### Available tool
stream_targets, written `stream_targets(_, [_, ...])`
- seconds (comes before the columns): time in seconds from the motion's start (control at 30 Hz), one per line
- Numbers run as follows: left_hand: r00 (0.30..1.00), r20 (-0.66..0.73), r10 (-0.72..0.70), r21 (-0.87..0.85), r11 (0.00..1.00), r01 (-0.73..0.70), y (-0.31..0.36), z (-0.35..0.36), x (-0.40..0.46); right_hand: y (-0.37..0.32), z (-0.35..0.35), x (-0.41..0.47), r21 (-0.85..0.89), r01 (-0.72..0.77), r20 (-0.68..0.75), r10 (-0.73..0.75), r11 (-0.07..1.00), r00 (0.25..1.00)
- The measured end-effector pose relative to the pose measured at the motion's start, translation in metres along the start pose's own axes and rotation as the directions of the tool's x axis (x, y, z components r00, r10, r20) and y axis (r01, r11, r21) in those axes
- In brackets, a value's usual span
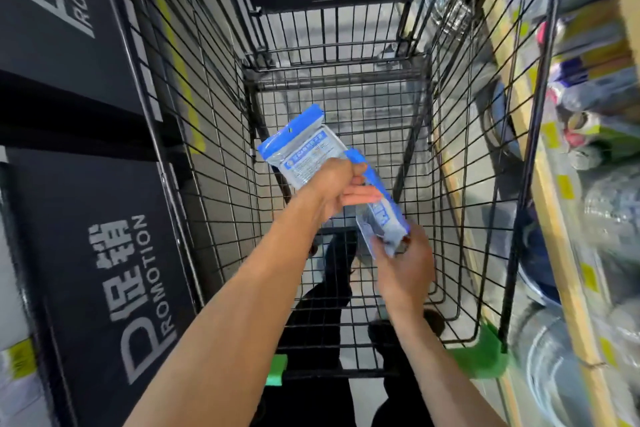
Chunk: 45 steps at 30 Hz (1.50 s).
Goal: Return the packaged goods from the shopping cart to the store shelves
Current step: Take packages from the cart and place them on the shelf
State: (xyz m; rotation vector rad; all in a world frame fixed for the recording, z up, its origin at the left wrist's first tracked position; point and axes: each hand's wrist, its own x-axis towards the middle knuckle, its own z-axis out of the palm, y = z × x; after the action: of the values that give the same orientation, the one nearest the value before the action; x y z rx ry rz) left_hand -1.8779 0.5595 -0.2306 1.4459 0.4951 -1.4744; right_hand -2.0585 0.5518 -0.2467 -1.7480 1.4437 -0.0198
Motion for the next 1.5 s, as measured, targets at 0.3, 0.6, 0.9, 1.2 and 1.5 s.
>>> stream_targets(0.3, [0.82, -0.572, -0.037, -0.132, 0.99, -0.048, -0.056, -0.058, 0.05, 0.013, -0.005, 0.063, 0.013, -0.073, -0.012, 0.073, 0.997, 0.997])
stream_targets(0.6, [0.751, -0.632, -0.193, -0.148, 0.981, 0.128, -0.061, -0.051, 0.082, 0.016, -0.012, 0.055, 0.044, -0.14, 0.026, 0.139, 0.989, 0.99])
stream_targets(0.9, [0.77, -0.62, -0.151, -0.105, 0.988, 0.109, -0.123, -0.096, 0.195, 0.021, -0.028, 0.017, 0.129, -0.191, -0.081, 0.203, 0.973, 0.976])
stream_targets(1.2, [0.619, -0.522, 0.587, 0.756, 0.655, 0.016, -0.042, -0.035, 0.028, 0.02, -0.041, 0.01, 0.222, -0.183, -0.108, 0.211, 0.958, 0.971])
stream_targets(1.5, [0.785, -0.272, 0.556, 0.934, 0.348, 0.077, -0.077, -0.059, 0.054, 0.024, -0.028, 0.02, 0.064, -0.238, 0.038, 0.236, 0.969, 0.971])
